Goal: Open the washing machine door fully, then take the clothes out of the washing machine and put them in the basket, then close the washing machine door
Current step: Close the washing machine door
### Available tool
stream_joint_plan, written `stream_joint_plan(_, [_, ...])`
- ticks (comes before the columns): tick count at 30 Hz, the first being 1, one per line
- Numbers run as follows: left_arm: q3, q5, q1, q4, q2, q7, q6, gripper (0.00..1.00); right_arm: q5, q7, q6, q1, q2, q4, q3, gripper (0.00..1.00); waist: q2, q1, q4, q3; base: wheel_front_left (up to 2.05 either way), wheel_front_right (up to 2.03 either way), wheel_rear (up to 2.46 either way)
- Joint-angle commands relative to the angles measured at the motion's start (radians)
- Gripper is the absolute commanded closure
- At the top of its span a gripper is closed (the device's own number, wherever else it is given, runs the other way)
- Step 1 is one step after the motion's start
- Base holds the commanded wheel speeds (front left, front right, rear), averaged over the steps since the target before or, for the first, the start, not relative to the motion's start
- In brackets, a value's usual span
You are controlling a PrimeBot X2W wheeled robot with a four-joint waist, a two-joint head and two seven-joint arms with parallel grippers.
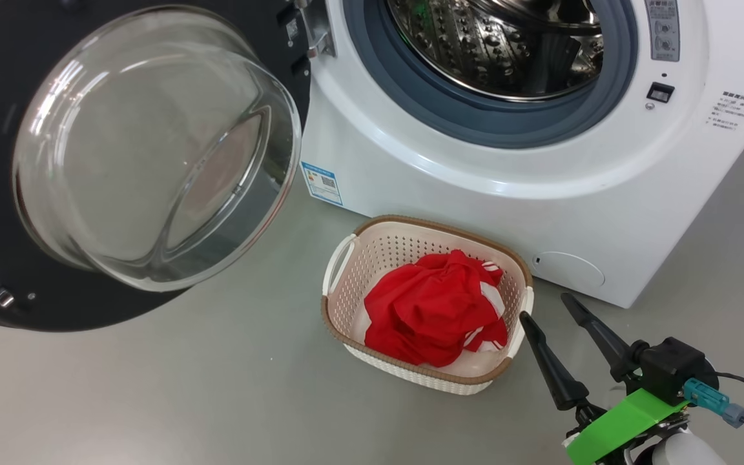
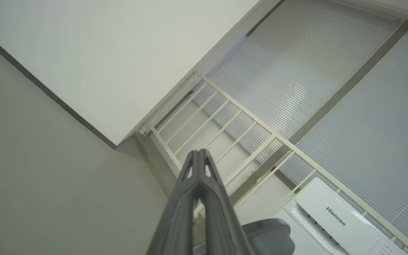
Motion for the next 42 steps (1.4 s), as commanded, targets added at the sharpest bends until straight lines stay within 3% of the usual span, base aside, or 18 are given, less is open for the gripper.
stream_joint_plan(1, [0.035,-0.054,-0.068,0.049,0.076,0.061,-0.001,1.00,-0.008,-0.012,0.002,0.002,-0.006,-0.029,0.017,0.00,-0.0001,0.0000,-0.008,0.013,0.00,0.00,0.00])
stream_joint_plan(4, [0.021,-0.095,-0.127,0.169,0.128,0.186,0.026,1.00,-0.009,-0.012,0.002,0.001,-0.008,-0.031,0.018,0.00,-0.0001,0.0000,-0.013,0.025,0.00,0.00,0.00])
stream_joint_plan(10, [-0.001,-0.157,-0.213,0.334,0.175,0.381,0.068,1.00,-0.011,-0.012,0.002,-0.005,-0.009,-0.031,0.020,0.00,-0.0001,0.0000,-0.018,0.042,0.00,0.00,0.00])
stream_joint_plan(21, [-0.093,-0.133,-0.231,0.420,0.181,0.543,0.082,1.00,-0.013,-0.012,0.002,-0.014,-0.008,-0.029,0.029,0.00,-0.0001,0.0000,-0.021,0.053,0.00,0.00,0.00])
stream_joint_plan(30, [-0.143,-0.158,-0.168,0.351,0.154,0.704,0.047,1.00,-0.008,-0.012,0.002,-0.010,-0.003,-0.028,0.020,0.00,-0.0001,0.0000,-0.020,0.041,0.00,0.00,0.00])
stream_joint_plan(42, [-0.186,-0.240,0.009,0.064,0.141,0.939,0.006,1.00,-0.008,-0.012,0.002,0.007,0.012,-0.030,0.002,0.00,-0.0001,0.0000,-0.031,0.003,0.00,0.00,0.00])
